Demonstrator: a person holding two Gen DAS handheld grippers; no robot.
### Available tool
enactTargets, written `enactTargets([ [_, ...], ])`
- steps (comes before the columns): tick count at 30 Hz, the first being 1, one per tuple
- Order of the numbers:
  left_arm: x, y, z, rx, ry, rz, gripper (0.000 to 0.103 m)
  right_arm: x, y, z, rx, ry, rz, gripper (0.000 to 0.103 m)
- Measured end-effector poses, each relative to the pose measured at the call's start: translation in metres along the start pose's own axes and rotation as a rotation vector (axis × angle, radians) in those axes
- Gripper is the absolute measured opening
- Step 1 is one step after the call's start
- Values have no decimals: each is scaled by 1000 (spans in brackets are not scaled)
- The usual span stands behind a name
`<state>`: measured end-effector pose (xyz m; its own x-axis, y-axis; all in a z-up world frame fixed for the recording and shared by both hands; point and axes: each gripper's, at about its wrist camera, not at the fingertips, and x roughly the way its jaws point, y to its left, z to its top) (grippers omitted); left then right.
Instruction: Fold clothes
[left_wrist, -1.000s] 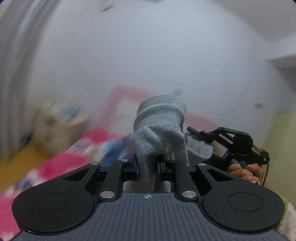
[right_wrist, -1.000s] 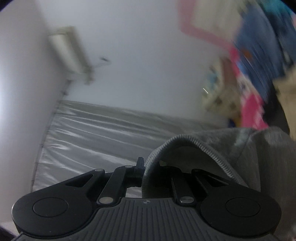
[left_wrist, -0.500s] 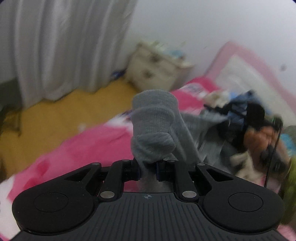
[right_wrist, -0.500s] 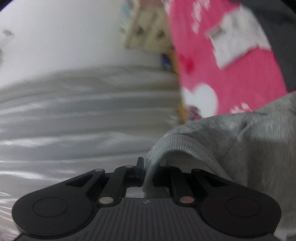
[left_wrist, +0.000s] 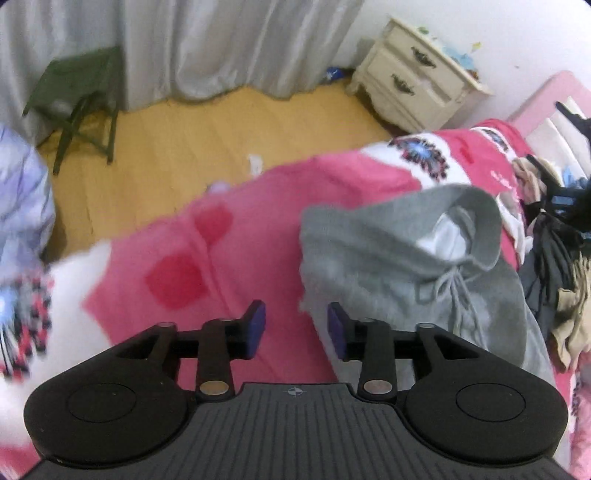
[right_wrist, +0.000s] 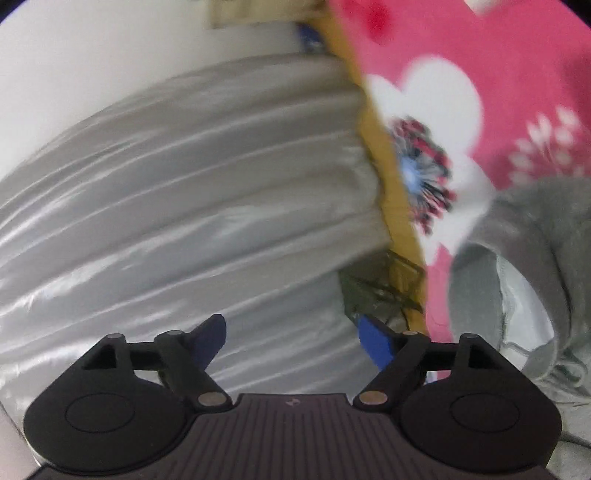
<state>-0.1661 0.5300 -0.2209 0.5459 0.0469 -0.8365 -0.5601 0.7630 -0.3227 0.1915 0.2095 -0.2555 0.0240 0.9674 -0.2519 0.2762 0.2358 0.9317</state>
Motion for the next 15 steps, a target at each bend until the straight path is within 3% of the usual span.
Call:
enactTargets([
  [2,21,-6,14,53,0,3,55,-13,13,-9,-201,-53,-254,82],
  [4,45,-11,26,75,51,-1,58,-7,9,-18,-353,-52,-544,74],
  [6,70,-14,38,64,109,-3,58,13,-8,-24,-436,1,-781,52],
  [8,77,-19,43,71,126,10,58,35,-21,-26,-468,40,-867,39],
  [11,90,-28,46,111,145,55,54,71,-28,-30,-527,64,-936,36],
  [13,95,-36,43,148,144,91,43,91,-29,-31,-601,86,-1031,19],
  [15,97,-42,38,175,137,114,33,94,-27,-31,-610,78,-1054,12],
])
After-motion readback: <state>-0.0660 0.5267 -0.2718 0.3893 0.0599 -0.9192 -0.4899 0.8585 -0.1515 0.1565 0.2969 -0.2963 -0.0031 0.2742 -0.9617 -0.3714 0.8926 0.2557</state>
